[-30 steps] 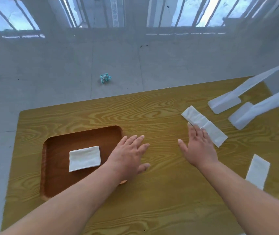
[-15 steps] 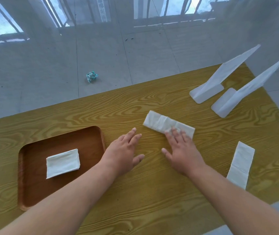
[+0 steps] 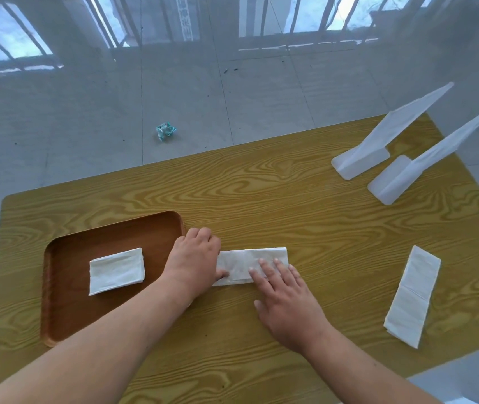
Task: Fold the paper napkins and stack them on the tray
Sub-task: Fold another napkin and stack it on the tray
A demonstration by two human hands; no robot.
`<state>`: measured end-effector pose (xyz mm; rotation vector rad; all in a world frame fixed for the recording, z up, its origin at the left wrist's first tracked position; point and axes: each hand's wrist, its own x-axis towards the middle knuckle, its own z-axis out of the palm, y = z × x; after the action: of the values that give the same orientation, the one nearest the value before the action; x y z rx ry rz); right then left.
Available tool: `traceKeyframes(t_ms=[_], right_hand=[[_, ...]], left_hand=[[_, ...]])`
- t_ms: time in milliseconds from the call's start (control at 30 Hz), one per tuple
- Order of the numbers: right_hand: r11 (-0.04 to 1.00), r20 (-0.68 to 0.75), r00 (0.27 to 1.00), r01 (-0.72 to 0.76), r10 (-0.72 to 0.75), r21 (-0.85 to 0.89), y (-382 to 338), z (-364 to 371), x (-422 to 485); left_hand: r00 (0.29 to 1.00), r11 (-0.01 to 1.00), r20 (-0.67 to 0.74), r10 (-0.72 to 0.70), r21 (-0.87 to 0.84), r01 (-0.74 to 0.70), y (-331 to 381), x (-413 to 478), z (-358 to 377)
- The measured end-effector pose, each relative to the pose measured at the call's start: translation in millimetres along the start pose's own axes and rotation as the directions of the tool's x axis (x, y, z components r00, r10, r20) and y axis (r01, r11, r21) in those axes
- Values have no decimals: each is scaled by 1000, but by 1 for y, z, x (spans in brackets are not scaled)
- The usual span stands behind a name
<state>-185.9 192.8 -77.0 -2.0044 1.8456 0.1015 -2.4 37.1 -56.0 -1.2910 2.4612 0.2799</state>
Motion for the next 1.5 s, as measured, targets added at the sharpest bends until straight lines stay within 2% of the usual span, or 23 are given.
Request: traceKeyframes(t_ms=[200, 367, 500, 633, 733, 800, 867, 900, 933, 967, 1000, 1033, 1067, 1100, 1133, 1200, 1267, 1367, 1500], right_hand=[[1000, 6, 1000, 3, -3, -2, 7, -4, -3], [1000, 9, 1000, -15, 15, -20, 15, -5, -8], [1000, -10, 1000, -12, 11, -28, 18, -5, -11], [1000, 17, 999, -27, 27, 7, 15, -5, -8], [998, 23, 999, -44, 43, 38, 10, -6, -8], [998, -2, 999, -36, 36, 42, 6, -8, -9], [999, -52, 999, -12, 15, 46, 4, -8, -11], [999, -86, 996, -7, 12, 54, 5, -9, -13], [998, -126, 992, -17, 25, 69, 7, -10, -14], [995, -177, 982, -44, 60, 95, 10, -11, -16], [988, -237, 965, -83, 112, 130, 15, -12, -17], [978, -288, 943, -124, 169, 169, 19, -13, -19], [966, -325, 920, -157, 218, 204, 24, -14, -20], [959, -356, 902, -171, 244, 226, 28, -16, -21], [959, -382, 891, -164, 245, 232, 31, -16, -22], [974, -385, 905, -109, 179, 197, 34, -15, -22], [990, -295, 951, -54, 91, 132, 33, -13, -21], [999, -153, 988, -19, 26, 50, 27, -7, -21], [998, -109, 993, -34, 41, 59, 24, -5, -20]], left_hand=[[996, 987, 47, -73, -143, 79, 7, 0, -2], [985, 985, 120, -125, -106, 138, 8, 1, -4], [971, 912, 172, -164, -348, 215, 7, 1, -7], [918, 652, 309, -249, -647, 395, 7, 3, -17], [899, 442, 318, -302, -789, 427, 14, 8, -27], [906, 281, 341, -252, -870, 405, 26, 12, -34], [921, 74, 374, -107, -921, 382, 41, 14, -40], [927, 29, 369, -65, -928, 371, 48, 15, -41], [933, 46, 352, -70, -934, 355, 53, 14, -40], [941, 151, 317, -120, -931, 332, 57, 13, -38], [949, 335, 258, -180, -891, 306, 58, 12, -34], [957, 546, 195, -216, -789, 284, 58, 9, -28], [965, 713, 143, -221, -651, 260, 57, 4, -22], [970, 806, 112, -216, -540, 242, 57, 0, -16], [972, 849, 97, -212, -474, 233, 58, -4, -9], [972, 879, 82, -219, -416, 233, 60, -9, 1], [967, 873, 79, -244, -417, 254, 64, -8, 6], [955, 800, 121, -272, -524, 294, 67, -3, 8], [943, 678, 183, -276, -659, 327, 71, 5, 5]])
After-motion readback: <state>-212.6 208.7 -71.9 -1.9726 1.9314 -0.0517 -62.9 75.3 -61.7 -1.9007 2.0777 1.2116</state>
